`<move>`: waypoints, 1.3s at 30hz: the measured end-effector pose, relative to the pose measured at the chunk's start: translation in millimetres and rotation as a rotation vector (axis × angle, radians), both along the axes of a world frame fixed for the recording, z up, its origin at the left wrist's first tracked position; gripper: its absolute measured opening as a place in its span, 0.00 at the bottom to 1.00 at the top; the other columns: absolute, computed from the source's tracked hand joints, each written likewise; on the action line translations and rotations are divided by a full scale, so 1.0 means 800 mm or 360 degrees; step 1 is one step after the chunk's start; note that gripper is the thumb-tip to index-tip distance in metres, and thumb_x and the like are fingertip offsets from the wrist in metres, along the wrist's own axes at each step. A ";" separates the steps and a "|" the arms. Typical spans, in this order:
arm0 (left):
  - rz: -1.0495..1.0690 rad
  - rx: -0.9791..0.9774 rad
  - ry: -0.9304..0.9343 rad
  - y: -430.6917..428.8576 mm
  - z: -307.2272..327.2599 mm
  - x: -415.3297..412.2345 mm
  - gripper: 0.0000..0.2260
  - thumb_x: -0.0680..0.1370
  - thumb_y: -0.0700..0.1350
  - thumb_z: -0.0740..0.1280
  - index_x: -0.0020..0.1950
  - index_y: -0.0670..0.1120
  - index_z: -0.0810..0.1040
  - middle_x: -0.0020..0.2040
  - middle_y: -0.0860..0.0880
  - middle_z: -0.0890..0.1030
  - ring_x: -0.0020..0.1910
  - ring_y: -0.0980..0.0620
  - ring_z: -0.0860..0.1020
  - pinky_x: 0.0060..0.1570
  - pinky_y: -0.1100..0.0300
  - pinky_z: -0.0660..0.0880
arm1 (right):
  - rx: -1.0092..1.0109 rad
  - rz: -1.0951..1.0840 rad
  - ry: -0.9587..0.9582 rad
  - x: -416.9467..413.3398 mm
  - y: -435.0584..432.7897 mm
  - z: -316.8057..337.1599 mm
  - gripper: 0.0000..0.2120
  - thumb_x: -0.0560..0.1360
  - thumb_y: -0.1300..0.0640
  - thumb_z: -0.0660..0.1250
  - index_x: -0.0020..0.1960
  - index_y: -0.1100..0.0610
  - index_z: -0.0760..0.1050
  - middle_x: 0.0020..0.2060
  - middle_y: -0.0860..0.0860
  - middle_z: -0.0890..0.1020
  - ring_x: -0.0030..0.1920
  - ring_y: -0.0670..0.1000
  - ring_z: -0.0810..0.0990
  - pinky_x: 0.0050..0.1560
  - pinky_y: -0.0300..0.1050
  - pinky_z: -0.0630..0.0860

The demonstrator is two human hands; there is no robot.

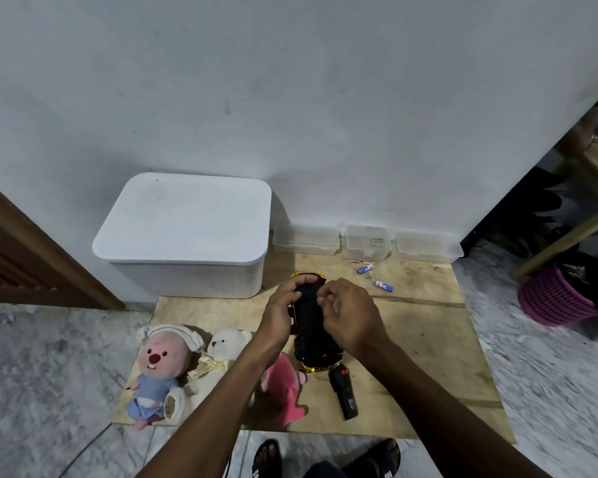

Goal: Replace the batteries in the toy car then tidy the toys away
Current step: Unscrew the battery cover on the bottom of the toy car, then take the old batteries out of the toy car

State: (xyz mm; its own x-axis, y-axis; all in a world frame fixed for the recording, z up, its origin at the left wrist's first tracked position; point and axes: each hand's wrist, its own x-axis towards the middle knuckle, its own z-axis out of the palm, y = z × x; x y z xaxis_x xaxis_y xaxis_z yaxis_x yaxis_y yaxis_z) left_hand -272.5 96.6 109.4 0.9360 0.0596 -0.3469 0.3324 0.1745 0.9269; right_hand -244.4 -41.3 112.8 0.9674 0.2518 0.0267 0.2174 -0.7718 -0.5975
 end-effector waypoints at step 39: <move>0.0015 -0.0031 0.0159 -0.021 -0.037 0.014 0.21 0.78 0.30 0.57 0.64 0.47 0.79 0.54 0.52 0.83 0.42 0.57 0.81 0.32 0.65 0.77 | 0.0557 -0.0820 0.0433 0.064 -0.171 -0.090 0.13 0.74 0.68 0.62 0.48 0.54 0.81 0.42 0.57 0.82 0.32 0.49 0.75 0.26 0.37 0.69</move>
